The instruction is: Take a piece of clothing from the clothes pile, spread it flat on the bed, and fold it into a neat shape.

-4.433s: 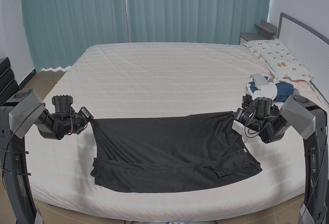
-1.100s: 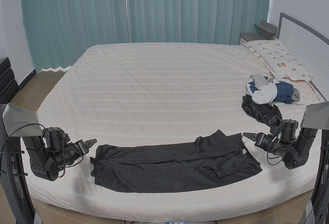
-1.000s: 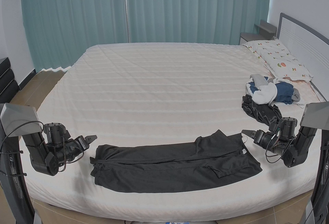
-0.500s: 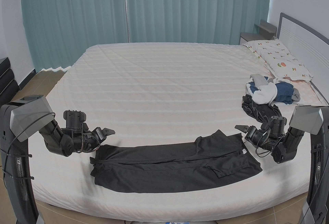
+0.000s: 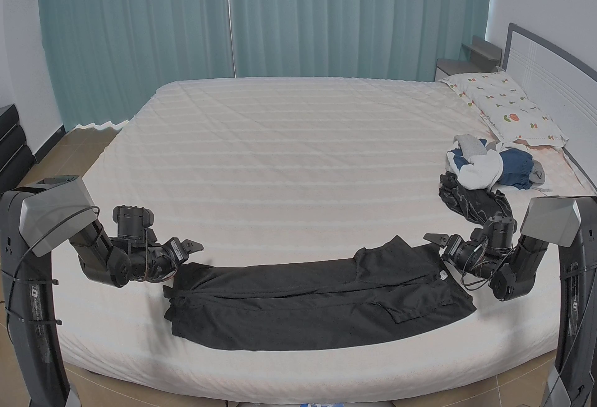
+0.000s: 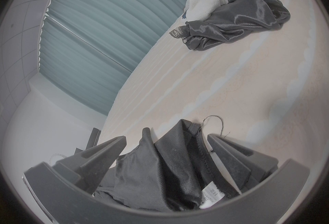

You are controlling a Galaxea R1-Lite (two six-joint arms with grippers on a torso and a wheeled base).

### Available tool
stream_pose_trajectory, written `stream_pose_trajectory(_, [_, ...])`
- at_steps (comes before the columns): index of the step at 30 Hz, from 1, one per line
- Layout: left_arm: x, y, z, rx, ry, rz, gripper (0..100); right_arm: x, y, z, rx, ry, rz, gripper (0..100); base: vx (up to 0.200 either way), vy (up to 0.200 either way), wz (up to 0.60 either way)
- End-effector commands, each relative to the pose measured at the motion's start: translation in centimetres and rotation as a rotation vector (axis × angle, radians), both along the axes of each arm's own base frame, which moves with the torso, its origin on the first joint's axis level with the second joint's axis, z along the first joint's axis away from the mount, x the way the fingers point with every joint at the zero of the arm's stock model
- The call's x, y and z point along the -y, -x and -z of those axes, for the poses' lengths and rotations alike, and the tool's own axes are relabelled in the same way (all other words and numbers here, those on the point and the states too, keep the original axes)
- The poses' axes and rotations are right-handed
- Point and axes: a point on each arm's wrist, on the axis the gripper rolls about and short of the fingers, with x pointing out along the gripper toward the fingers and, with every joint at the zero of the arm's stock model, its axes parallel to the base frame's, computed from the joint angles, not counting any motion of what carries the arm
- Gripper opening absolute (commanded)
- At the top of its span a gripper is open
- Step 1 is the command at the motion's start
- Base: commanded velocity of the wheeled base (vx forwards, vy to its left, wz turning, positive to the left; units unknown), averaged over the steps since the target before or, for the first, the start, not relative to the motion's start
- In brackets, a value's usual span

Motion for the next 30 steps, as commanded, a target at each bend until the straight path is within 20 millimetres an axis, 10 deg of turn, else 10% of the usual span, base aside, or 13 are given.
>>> stream_pose_trajectory(1, [0.0,0.2,0.3,-0.012,0.000,0.000,100,0.0,0.1,0.1,-0.003,0.000,0.001,100,0.000,0.000,0.00])
stream_pose_trajectory(10, [0.1,0.4,0.9,-0.019,-0.042,0.036,100,0.0,0.0,0.2,-0.001,0.000,0.001,100,0.000,0.000,0.00])
stream_pose_trajectory(11, [0.1,0.4,0.9,-0.017,-0.043,0.034,0,0.0,0.0,0.2,-0.001,0.000,0.001,100,0.000,0.000,0.00])
stream_pose_trajectory(30, [-1.4,0.0,0.7,-0.025,-0.039,-0.173,0,0.0,0.1,0.2,-0.003,0.001,0.002,100,0.000,0.000,0.00])
